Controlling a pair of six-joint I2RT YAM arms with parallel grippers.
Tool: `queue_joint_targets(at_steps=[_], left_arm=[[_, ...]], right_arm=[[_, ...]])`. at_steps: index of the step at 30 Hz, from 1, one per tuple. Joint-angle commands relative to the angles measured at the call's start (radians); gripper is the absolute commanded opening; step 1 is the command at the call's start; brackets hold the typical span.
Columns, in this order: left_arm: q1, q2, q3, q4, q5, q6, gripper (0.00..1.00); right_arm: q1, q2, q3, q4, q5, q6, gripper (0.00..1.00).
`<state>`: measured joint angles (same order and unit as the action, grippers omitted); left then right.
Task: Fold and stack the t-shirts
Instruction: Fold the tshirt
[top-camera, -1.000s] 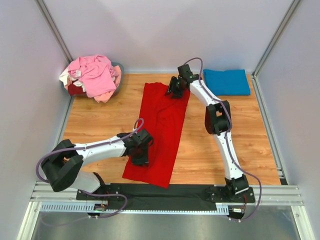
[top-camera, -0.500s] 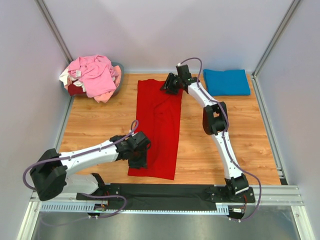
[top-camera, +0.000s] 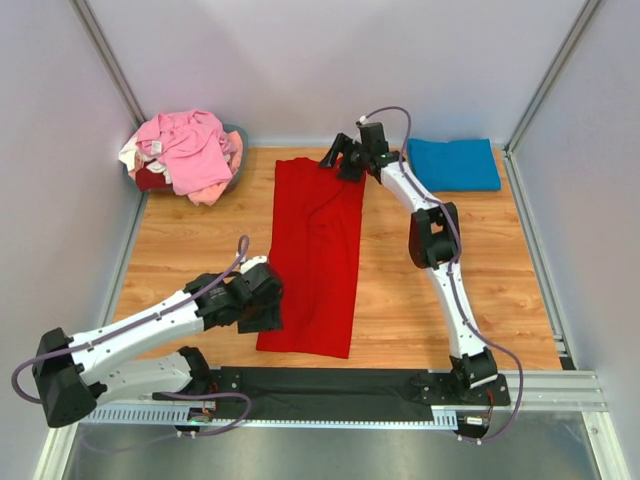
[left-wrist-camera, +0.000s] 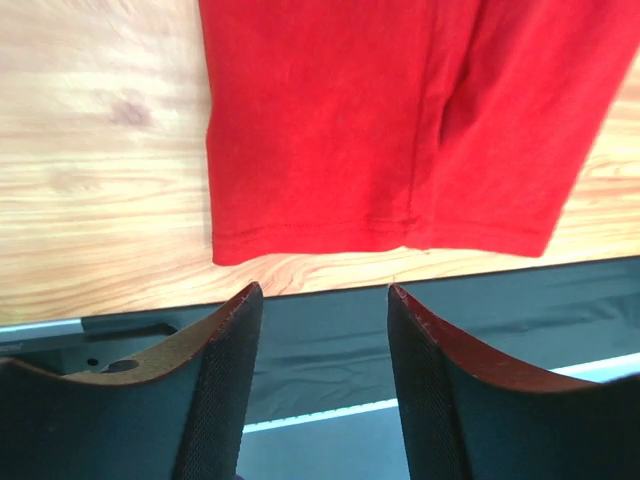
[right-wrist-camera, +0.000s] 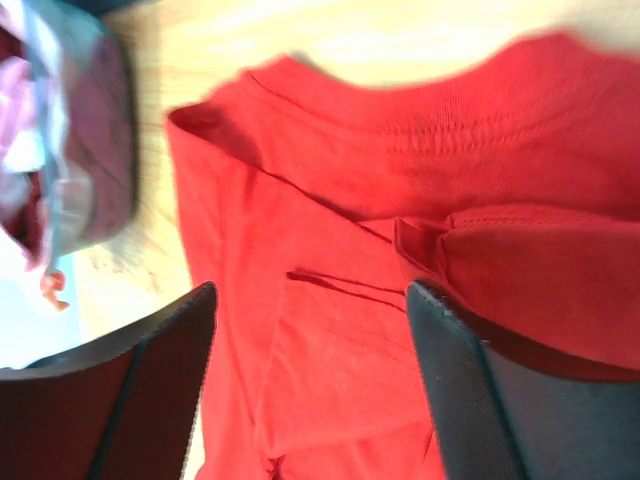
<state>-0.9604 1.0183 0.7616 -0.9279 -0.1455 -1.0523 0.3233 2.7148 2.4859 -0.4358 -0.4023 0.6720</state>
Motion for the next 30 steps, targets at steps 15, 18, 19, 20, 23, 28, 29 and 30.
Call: queue_joint_targets(at_steps=[15,18,19,20,23,28,29,30], left_arm=[[0.017,-0.141,-0.023,-0.074,-0.115,0.048,0.81],[0.063,-0.175,-0.109,0.007,-0.039,0.049,0.8],[0.071,-0.179,-0.125,0.018,-0.029,0.049,0.8],[0.077,-0.182,-0.139,0.026,-0.026,0.048,0.8],[0.083,-0.179,-0.188,0.052,-0.029,0.049,0.77],[0.091,-0.172,-0.245,0.107,-0.006,0.038,0.73],[0.091,-0.173,-0.252,0.115,0.001,0.037,0.72],[0.091,-0.173,-0.268,0.132,0.004,0.035,0.71]], right_arm=[[0.012,-1.075,-1.118,-0.009,0.028,-0.14,0.81],[0.086,-1.276,-1.389,-0.034,0.095,-0.127,0.79],[0.129,-1.321,-1.445,-0.056,0.108,-0.115,0.76],[0.15,-1.367,-1.51,-0.067,0.132,-0.101,0.75],[0.25,-1.544,-1.723,-0.093,0.184,-0.034,0.68],[0.409,-1.731,-1.953,-0.095,0.192,0.107,0.61],[0.436,-1.747,-1.973,-0.09,0.206,0.127,0.6],[0.46,-1.773,-1.989,-0.087,0.212,0.15,0.6]])
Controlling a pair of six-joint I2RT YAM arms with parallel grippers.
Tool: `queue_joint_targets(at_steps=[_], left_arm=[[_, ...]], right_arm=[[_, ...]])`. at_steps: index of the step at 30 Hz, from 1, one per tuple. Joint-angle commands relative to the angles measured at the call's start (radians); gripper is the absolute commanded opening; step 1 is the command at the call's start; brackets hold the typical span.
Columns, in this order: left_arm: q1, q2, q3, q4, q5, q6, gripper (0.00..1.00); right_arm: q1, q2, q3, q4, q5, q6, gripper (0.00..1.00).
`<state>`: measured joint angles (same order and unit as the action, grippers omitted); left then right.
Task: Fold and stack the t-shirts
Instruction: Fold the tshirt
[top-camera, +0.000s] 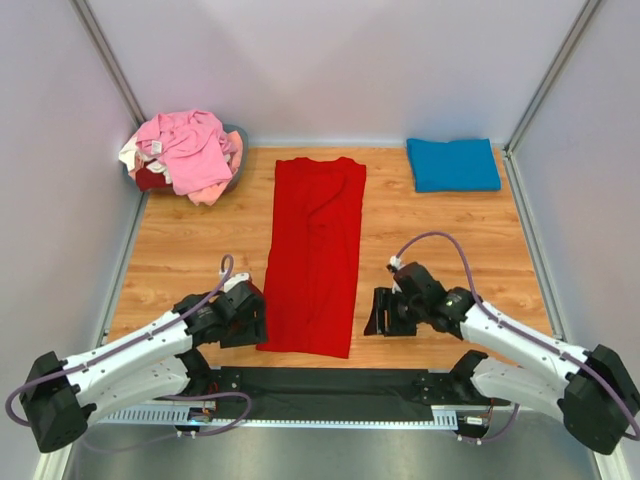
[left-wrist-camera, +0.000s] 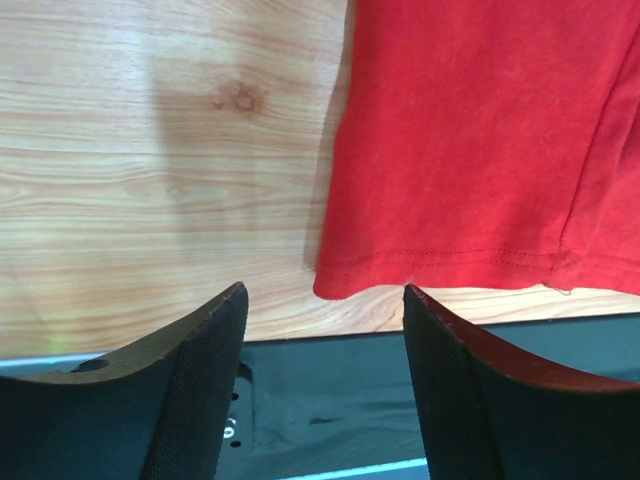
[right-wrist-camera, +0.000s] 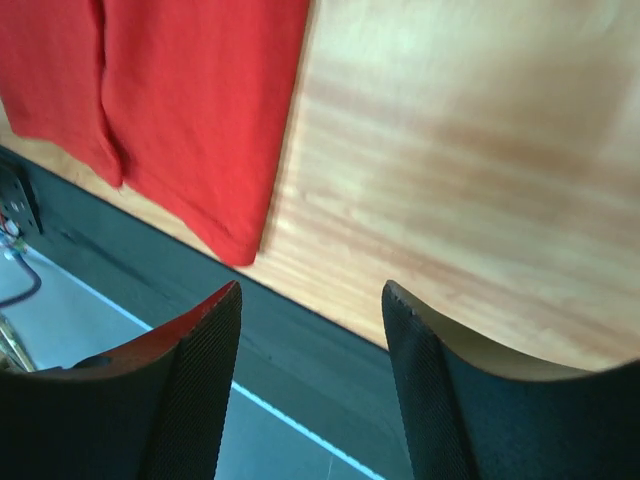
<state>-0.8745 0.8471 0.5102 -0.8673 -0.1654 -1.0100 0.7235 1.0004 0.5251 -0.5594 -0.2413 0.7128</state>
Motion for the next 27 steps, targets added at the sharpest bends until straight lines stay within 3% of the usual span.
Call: queue_joint_targets(at_steps=[1,10,17,27], left_arm=[[0.005,-0.002,-0.024,0.079,0.027,-0.01,0.7],[0.005,0.046,-0.082,0.177,0.052,-0.021,0.65],[0.003,0.046,-0.093,0.182,0.041,-0.021,0.64],[0.005,0.041,-0.111,0.205,0.041,-0.019,0.64]], right_arm=[[0.109,-0.069,-0.055,0.056,0.063,0.15,0.59],[0.287,0.061,-0.071,0.222,0.128,0.244,0.54],[0.333,0.242,-0.047,0.332,0.139,0.275,0.51],[0.344,0.297,-0.028,0.317,0.174,0.281,0.42]])
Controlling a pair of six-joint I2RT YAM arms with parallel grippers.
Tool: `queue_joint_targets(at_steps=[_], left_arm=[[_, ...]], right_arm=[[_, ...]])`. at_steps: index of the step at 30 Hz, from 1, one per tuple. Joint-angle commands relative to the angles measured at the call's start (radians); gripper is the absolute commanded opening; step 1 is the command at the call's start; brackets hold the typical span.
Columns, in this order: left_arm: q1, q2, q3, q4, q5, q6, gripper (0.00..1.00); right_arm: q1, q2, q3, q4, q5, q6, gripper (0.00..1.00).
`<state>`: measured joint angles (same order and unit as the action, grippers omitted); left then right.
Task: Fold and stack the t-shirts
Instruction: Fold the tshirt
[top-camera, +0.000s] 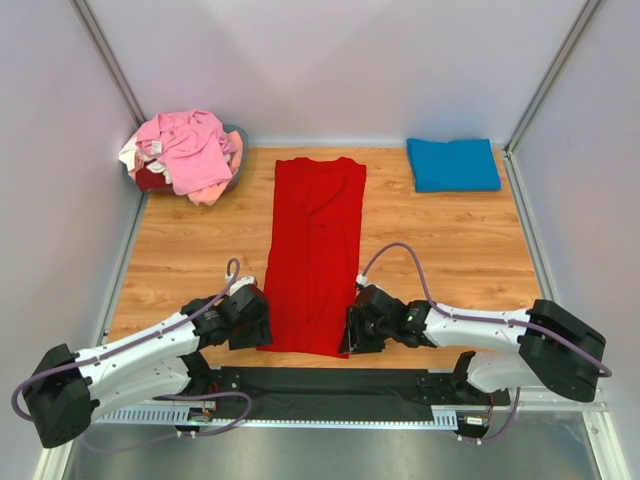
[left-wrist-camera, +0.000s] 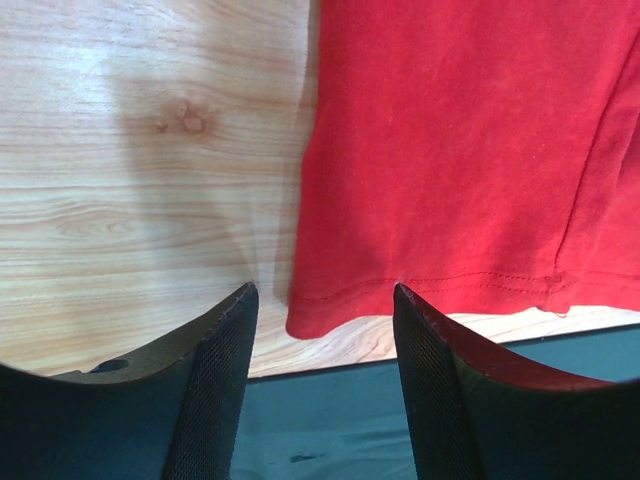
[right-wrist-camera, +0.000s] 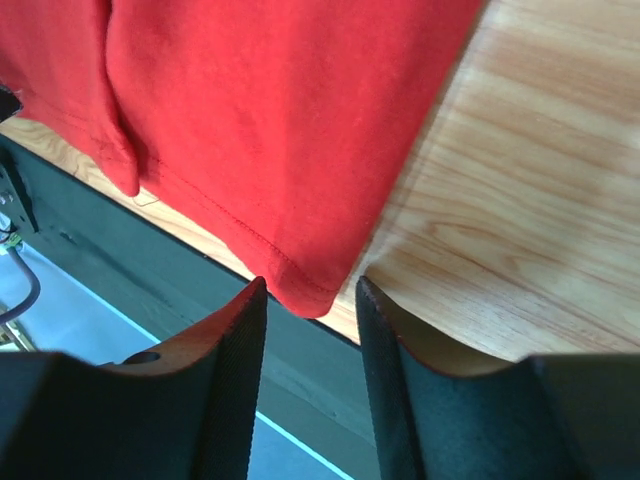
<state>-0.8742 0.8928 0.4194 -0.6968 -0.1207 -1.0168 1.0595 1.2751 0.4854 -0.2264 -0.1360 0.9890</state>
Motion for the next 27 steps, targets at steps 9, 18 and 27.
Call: queue_joint_targets(at_steps=[9,18,27], left_arm=[[0.004,0.008,-0.037,0.071,-0.01,-0.008,0.63],[0.004,0.028,-0.07,0.085,-0.008,-0.008,0.38],[0.0,0.012,-0.085,0.108,0.047,-0.046,0.0]], right_arm=[[0.007,0.052,-0.019,-0.004,0.087,0.007,0.16],[0.007,0.079,-0.022,-0.002,0.087,0.0,0.0],[0.007,-0.044,-0.057,-0.079,0.107,0.016,0.01]])
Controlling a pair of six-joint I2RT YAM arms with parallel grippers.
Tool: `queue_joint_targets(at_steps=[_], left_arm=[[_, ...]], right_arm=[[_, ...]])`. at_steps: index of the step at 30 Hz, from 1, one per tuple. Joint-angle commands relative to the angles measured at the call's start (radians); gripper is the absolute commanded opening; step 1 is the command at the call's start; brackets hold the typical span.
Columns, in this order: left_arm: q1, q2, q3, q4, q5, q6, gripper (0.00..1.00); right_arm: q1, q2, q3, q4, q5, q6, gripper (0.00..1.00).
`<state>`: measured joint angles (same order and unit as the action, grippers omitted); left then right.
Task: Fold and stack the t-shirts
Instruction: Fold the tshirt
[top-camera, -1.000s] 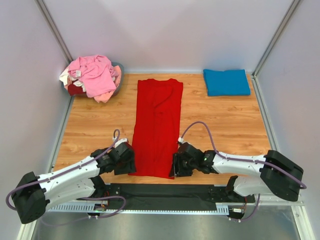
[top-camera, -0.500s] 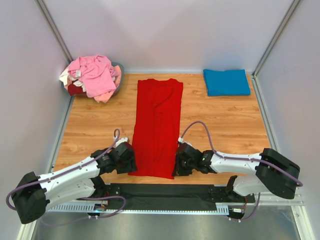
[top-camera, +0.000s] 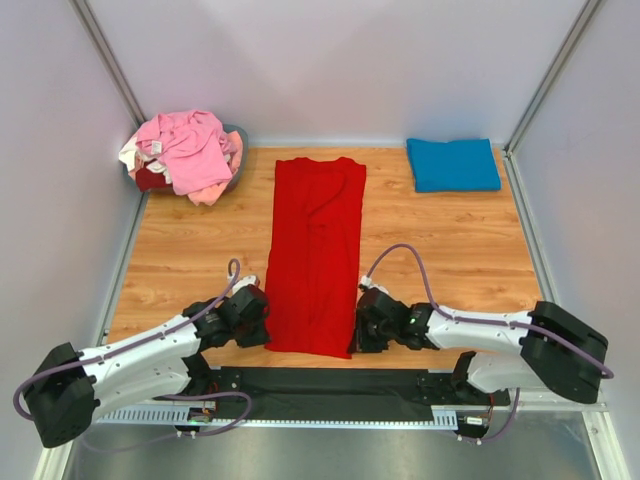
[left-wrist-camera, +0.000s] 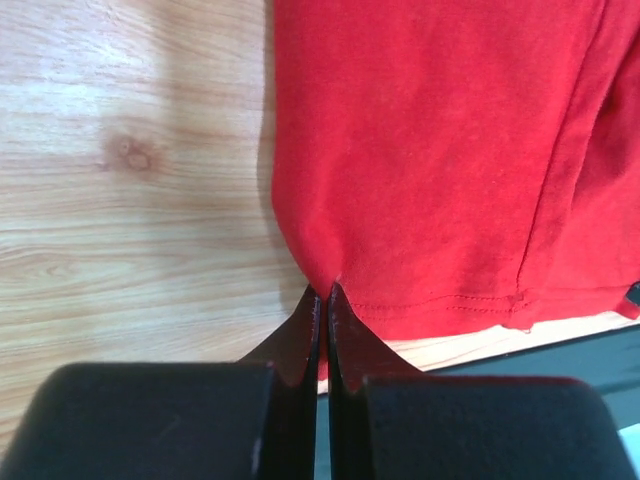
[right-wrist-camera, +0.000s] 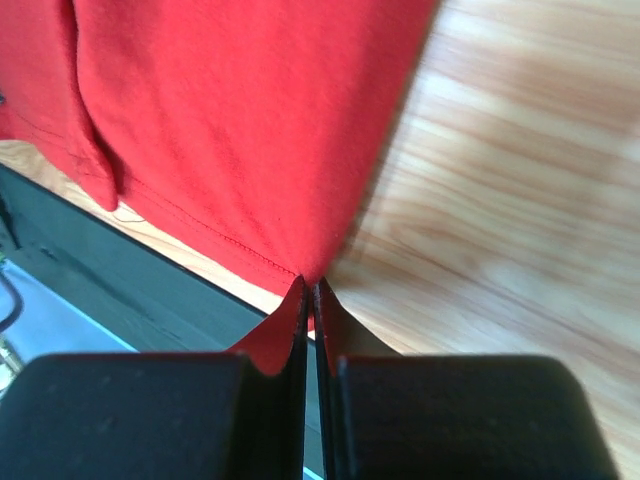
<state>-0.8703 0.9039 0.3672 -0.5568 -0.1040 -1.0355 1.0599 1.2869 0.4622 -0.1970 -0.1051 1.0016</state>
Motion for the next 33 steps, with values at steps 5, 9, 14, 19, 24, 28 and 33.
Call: queue_joint_targets(at_steps=[5,9,14,19,24,28,33], left_arm=[[-0.048,-0.04,-0.025,-0.028,0.059,-0.101,0.0],[-0.073,-0.049,-0.019,-0.012,0.081,-0.138,0.0],[-0.081,-0.01,0.077,-0.066,0.081,-0.114,0.0],[-0.079,0.041,0.277,-0.236,0.009,-0.061,0.0],[-0.047,0.093,0.41,-0.331,-0.033,-0.005,0.0],[0.011,0.147,0.485,-0.328,-0.026,0.06,0.0],[0.103,0.254,0.588,-0.304,0.0,0.169,0.0]], right_arm=[[0.008,-0.19,-0.054,-0.235,0.14,0.017,0.0],[0.006,-0.284,-0.069,-0.298,0.153,0.034,0.0],[0.006,-0.322,-0.03,-0.346,0.162,0.028,0.01],[-0.001,-0.295,0.122,-0.43,0.228,-0.036,0.0],[-0.09,-0.245,0.257,-0.519,0.271,-0.138,0.0],[-0.176,-0.19,0.357,-0.527,0.252,-0.241,0.0],[-0.274,-0.063,0.501,-0.532,0.239,-0.366,0.0]])
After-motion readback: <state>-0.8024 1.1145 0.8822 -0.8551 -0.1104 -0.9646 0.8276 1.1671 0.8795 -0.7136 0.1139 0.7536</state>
